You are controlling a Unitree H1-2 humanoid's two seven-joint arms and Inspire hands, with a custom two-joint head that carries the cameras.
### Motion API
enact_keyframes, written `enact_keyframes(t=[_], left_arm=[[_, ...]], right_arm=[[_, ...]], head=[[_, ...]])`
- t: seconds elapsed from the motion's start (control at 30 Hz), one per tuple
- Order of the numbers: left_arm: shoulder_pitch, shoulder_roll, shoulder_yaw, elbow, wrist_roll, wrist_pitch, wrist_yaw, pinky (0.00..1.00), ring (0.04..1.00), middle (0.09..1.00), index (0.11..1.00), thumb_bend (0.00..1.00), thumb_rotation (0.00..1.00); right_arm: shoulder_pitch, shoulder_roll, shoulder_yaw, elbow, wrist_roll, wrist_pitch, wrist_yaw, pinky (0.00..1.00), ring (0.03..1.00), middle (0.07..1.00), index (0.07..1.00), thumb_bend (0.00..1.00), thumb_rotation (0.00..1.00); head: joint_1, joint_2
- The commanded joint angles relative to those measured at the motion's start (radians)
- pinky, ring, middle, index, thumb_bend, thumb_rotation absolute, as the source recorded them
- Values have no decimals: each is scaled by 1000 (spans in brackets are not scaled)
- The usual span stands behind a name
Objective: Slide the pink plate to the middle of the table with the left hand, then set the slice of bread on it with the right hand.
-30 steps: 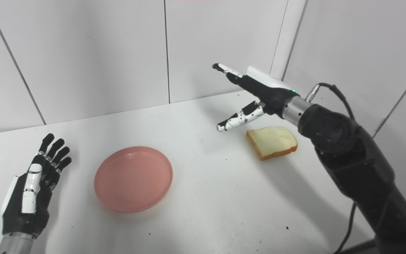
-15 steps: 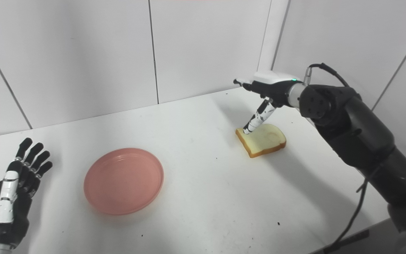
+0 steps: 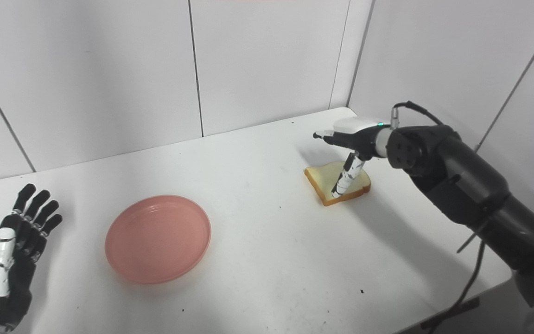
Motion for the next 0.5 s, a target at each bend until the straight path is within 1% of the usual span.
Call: enact_keyframes(t=[0.0,0.1,0.17,0.3,0.4,0.47], left_arm=[[-13,5,4,-34,-3,-14,2,918,928,950,936,468,1000],[-11,9,5,-38,-1,-10,0,922,931,952,941,473,1000],[-10,8,5,-37,9,-19,5,916,928,949,939,474,1000],[-5,4,4,-43,12,-20,8,913,924,943,926,473,1000],[2,7,2,-57,19,-10,10,911,923,943,928,482,1000],[5,9,2,-66,20,0,10,912,926,945,930,491,1000]], right_arm=[[-38,-26,9,5,-72,-53,-56,990,1000,1000,1000,1000,337],[-65,-22,40,24,-116,-69,-41,999,1000,1000,1000,1000,360],[-80,-17,55,39,-132,-76,-31,1000,1000,1000,1000,1000,371],[-93,-5,73,80,-139,-113,-44,1000,1000,1000,1000,1000,375],[-108,9,95,112,-166,-108,-22,1000,1000,1000,1000,1000,387],[-109,20,96,134,-169,-119,-38,1000,1000,1000,1000,1000,371]], head=[[1,1],[0,7],[1,8],[6,12],[10,17],[11,20]])
